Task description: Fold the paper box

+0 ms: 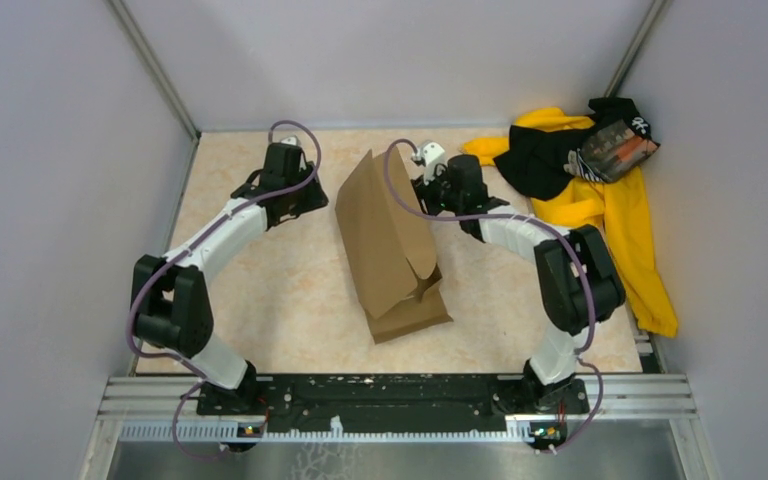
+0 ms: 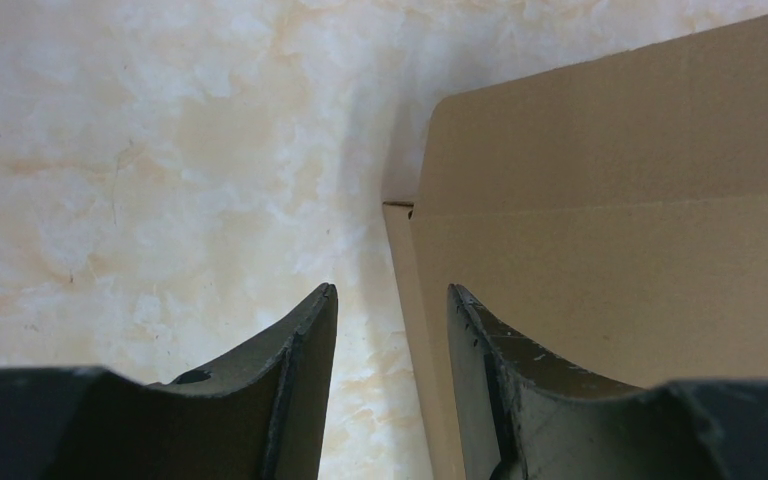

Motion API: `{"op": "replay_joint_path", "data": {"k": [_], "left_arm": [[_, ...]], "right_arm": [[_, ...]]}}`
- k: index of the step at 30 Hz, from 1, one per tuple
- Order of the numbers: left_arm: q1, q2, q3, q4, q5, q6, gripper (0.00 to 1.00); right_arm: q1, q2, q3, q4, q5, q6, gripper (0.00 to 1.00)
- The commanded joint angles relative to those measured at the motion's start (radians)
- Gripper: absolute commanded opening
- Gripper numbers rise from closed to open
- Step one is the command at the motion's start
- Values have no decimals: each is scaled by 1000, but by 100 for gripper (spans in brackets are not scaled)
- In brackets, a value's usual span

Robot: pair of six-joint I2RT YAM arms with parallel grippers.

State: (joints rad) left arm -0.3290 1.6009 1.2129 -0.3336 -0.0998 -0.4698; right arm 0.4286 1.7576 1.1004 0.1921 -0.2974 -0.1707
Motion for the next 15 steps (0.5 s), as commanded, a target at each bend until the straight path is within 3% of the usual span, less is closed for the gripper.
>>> {"op": "replay_joint_path", "data": {"k": [1,7,15], "left_arm": [[8,-45,-48,-10,35,-1,51],[4,-52,-137,3,52,-26,50],[-5,0,-237,83,60,-62,50]], "right_arm": [[-2,-165,-74,124,-105,149,59],[11,-316,-185,172,-230,300,61],[161,-346,-137,56,-217,269,63]]}}
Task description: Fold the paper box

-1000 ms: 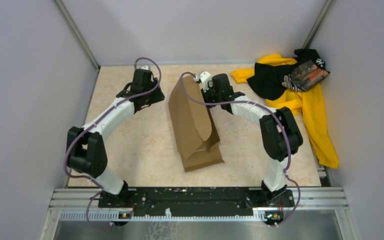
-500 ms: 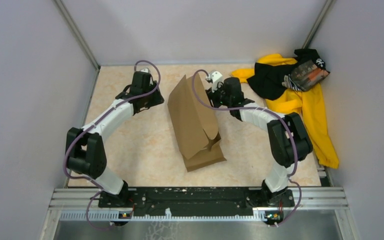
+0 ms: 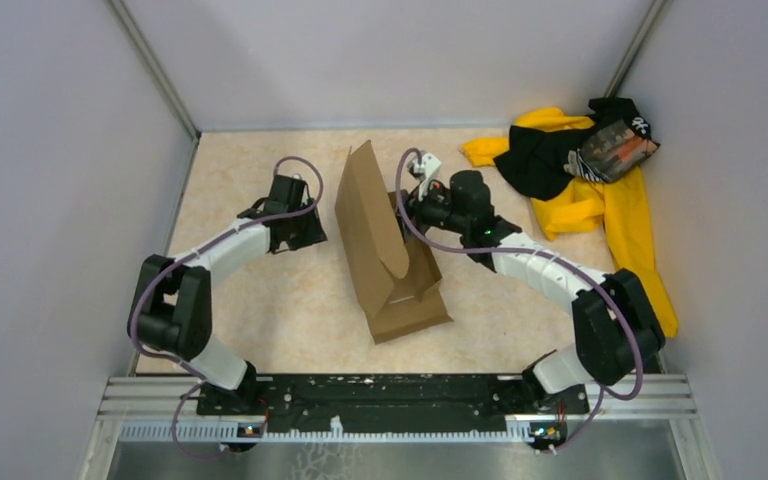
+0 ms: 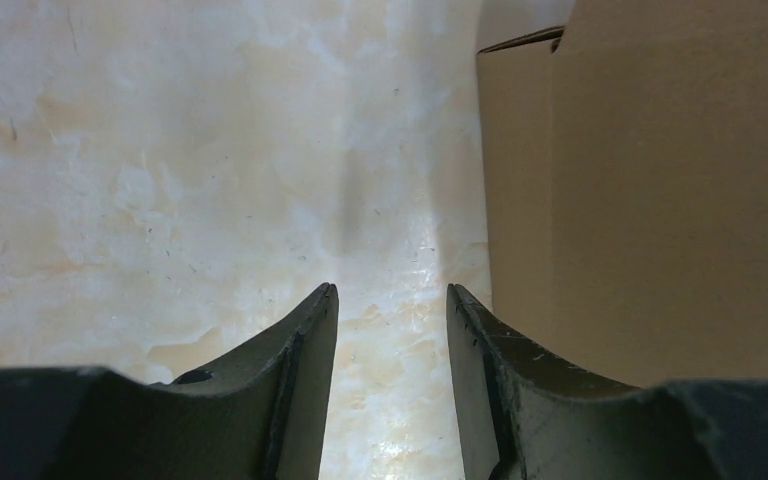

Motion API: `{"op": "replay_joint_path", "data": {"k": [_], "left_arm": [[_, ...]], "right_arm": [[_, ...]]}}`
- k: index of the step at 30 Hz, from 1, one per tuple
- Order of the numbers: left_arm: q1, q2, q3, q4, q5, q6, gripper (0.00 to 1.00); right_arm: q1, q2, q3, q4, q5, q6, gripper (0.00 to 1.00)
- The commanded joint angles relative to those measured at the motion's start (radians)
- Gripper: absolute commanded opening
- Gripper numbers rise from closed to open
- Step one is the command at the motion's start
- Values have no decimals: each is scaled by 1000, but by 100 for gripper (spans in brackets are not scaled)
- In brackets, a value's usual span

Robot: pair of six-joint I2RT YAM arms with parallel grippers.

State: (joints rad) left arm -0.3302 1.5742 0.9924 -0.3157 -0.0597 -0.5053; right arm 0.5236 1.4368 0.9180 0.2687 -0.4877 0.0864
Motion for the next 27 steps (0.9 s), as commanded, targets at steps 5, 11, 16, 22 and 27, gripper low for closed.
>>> {"op": "replay_joint_path", "data": {"k": [5,11,16,22,27], "left_arm": [[-4,126,52,89,47,-12,50],[-4,246,196,76,125,6,49],[-3,333,329,62,146,37,49],[-1,456,509,68,252,92,49],[0,579,686,107,487,113,48]], "right_arm": [[162,-42,42,-29,25,28,67],[279,-44,47,-51,133,49,68],[358,-41,35,-35,229,80,68],[424,-32,33,-6,321,96,69],[454,54,96,10,387,105,70]]}}
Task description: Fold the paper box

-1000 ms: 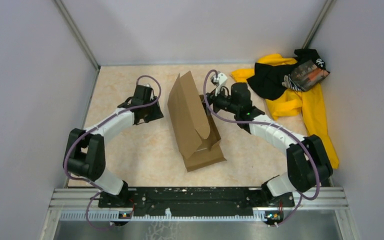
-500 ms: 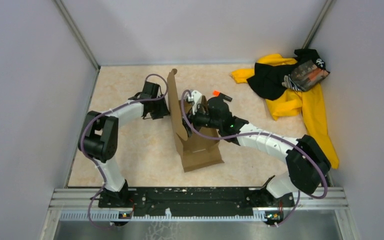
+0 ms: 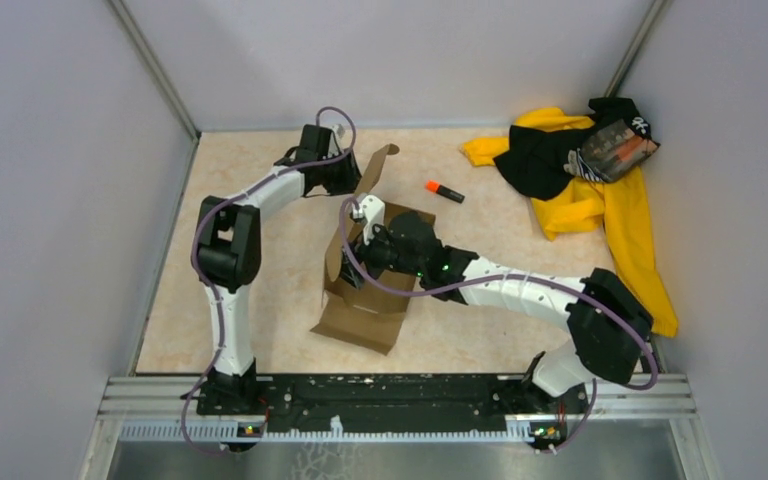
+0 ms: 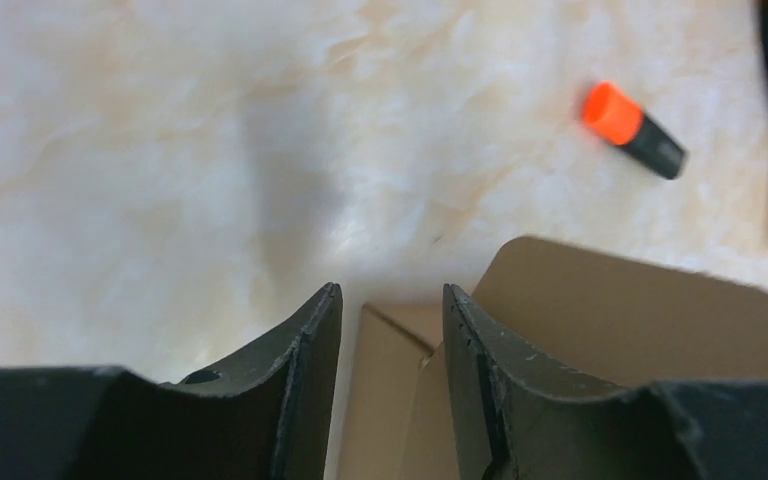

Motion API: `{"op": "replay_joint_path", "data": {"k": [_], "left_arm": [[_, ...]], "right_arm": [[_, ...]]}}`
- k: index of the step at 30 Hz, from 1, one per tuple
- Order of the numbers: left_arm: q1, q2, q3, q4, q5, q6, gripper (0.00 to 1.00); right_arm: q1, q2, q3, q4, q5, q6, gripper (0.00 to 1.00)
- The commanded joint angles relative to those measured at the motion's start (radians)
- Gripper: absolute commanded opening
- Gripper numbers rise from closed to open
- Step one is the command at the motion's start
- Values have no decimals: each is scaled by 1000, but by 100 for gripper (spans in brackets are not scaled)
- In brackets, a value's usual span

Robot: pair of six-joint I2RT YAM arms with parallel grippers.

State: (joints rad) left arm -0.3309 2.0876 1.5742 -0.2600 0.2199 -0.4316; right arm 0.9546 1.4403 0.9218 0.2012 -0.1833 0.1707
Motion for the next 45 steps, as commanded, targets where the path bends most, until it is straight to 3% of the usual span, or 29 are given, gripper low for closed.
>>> {"op": "replay_joint_path", "data": {"k": [1,6,14,22,29,32,34,35,36,37,45], "left_arm": [[1,81,132,63,247,40,47],[6,123,233,20,287,92,47],[68,-42,5,38,253,15,47],[21,-433,-308,8,-1,-15,49],[-144,-778,-515,10,-316,-13,52],[-200,-901,-607,27,-384,-35,54],[-216,-978,-654,35,-393,-40,58],[-219,-1004,-668,35,-397,-43,68],[-220,-1025,-675,34,-393,-38,92],[-221,-1043,-674,20,-392,-36,98],[-228,-1163,-664,-81,-392,-12,99]], "right_arm": [[27,70,109,75,96,22,70],[56,116,186,39,178,6,71],[27,23,141,-79,268,-104,74],[-6,35,138,-83,272,-98,74],[-14,90,216,-124,241,-84,74],[-17,102,240,-142,236,-77,74],[-19,107,254,-153,232,-72,74],[-20,107,257,-156,231,-69,74],[-20,108,261,-158,227,-66,74],[-21,110,264,-164,225,-63,74],[-34,105,287,-200,232,-54,74]]}}
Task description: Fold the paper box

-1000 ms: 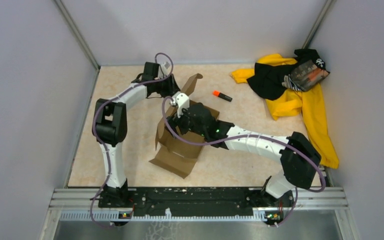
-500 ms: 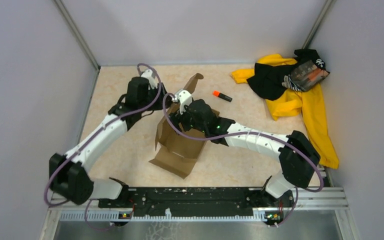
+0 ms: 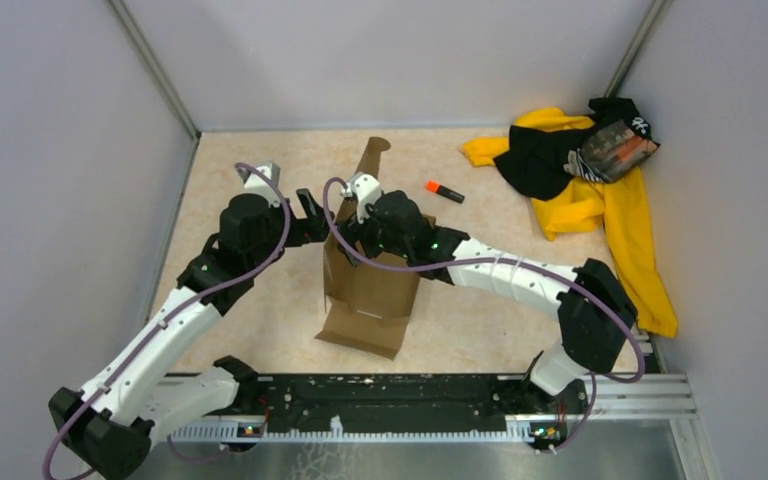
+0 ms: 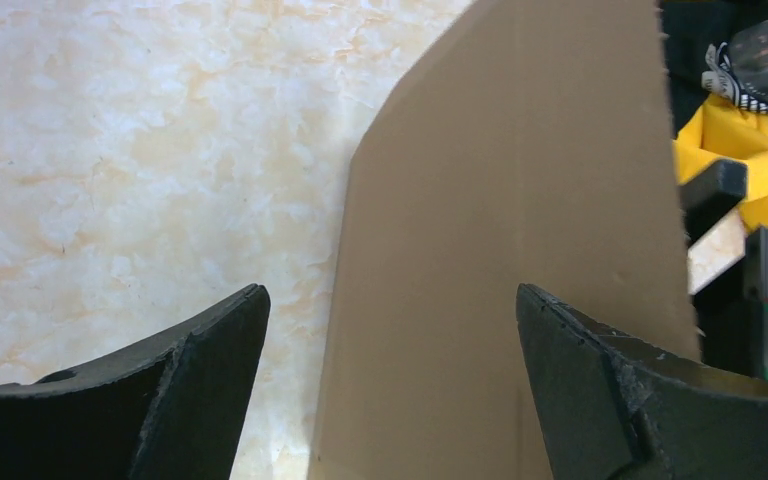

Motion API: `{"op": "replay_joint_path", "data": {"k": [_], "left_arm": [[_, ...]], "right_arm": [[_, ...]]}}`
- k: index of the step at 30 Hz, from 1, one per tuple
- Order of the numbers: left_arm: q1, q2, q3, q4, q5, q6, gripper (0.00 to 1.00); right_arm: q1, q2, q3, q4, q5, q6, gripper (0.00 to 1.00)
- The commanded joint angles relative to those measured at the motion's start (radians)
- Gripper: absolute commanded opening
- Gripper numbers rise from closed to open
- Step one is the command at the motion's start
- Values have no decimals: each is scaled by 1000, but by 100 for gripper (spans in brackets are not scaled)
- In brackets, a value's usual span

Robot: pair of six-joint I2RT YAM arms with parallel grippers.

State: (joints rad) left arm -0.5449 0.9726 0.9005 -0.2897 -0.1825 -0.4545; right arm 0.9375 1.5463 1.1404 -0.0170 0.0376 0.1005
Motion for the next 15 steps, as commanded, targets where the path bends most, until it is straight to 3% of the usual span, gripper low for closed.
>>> {"op": "replay_joint_path", "data": {"k": [1,10,15], "left_arm": [[-15,-57,14,-75,10,6,99],[-23,-240,-2,-168,-13,-17,99],[-23,-296,18,-215,41,-23,99]], "right_arm": [[-19,-4,70,19,11,16,74],[-40,-13,72,-21,-8,21,74],[-44,-9,74,-23,-14,27,74]]}}
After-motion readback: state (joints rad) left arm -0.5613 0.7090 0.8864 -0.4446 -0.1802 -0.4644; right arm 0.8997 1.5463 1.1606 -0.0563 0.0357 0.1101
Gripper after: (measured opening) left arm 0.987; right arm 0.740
